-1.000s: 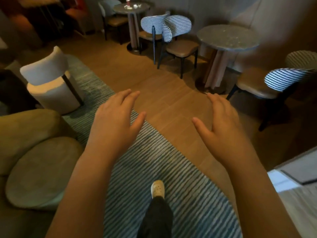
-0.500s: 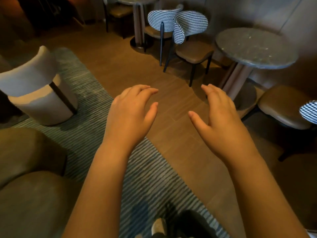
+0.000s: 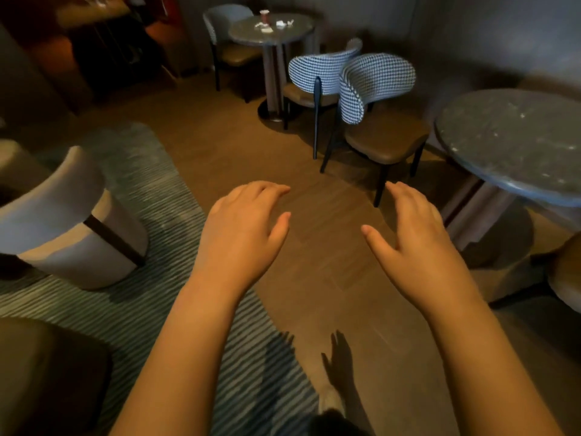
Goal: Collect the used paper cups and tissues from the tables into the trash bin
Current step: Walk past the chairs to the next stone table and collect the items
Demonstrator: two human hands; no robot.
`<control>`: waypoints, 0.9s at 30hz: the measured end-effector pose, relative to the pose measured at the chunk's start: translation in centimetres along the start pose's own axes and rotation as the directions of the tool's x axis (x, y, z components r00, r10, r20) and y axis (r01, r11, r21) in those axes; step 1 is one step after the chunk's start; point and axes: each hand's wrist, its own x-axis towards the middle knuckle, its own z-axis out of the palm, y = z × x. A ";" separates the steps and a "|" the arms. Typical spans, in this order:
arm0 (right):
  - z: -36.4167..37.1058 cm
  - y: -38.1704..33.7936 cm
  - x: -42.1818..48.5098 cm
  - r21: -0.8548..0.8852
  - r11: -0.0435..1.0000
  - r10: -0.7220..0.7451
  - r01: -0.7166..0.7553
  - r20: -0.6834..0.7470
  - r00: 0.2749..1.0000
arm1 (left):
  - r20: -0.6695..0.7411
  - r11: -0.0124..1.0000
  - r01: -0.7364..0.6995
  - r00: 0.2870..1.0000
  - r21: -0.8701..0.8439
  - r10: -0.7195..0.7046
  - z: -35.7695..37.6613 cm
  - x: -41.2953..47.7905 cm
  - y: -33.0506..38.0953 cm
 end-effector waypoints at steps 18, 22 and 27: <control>9.8 0.3 46.7 -0.052 0.982 -0.176 0.183 0.117 0.978 | -0.043 0.982 0.188 0.982 0.035 -0.186 10.2 39.8 -15.8; 9.9 0.2 57.7 -0.091 0.972 -0.209 0.215 0.072 0.975 | -0.066 0.987 0.161 0.985 0.003 -0.161 11.7 51.4 -18.4; 10.0 2.6 68.7 -0.043 0.997 -0.066 0.069 0.064 0.996 | 0.036 0.993 0.081 0.996 -0.085 -0.078 15.4 63.8 -19.5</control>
